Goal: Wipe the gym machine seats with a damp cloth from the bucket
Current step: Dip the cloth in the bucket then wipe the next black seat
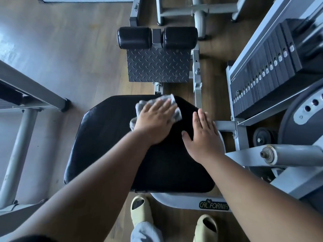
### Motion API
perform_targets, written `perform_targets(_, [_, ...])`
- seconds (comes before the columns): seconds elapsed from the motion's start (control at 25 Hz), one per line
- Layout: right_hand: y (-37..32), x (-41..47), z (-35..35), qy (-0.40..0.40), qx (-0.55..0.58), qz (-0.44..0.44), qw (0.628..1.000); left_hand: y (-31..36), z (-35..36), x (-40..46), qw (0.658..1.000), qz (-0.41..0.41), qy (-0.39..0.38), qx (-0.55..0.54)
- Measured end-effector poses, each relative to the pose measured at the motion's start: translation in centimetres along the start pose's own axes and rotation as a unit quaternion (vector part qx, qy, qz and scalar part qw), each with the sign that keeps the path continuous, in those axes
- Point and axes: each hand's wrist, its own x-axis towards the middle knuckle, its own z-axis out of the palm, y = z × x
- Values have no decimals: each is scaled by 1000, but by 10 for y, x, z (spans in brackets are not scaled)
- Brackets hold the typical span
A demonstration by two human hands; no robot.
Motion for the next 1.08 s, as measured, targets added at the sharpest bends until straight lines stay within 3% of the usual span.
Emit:
perform_targets(0.16, [7,-5,-3,-11,-17,-13,1000,16,14,-88,999,34,30,-11])
perform_targets(0.48, [15,-21,4,9,52,26,998,42,-2,25,999,6,-24,-20])
perform_targets(0.68, [13,-23,-1,-5,54,38,998,46,11,-53,997,77,25,-6])
perform_targets(0.84, [10,-21,-8,-12,27,14,999,18,7,-98,999,-11,40,-19])
perform_targets(0.88, [6,-21,-13,-9,46,-5,999,19,4,-98,997,-17,41,-67])
perform_targets(0.92, [-1,-22,-19,1,81,-25,996,21,0,-95,985,-20,47,-163])
perform_targets(0.96, [-10,-22,-25,24,124,-46,991,23,-7,-92,948,-39,60,-311])
perform_targets(1.04, [-36,-22,-32,55,161,-108,979,16,-20,-92,782,-99,134,-600])
perform_targets(1.08, [-53,-22,-31,39,141,-149,978,4,-24,-95,724,-135,182,-651])
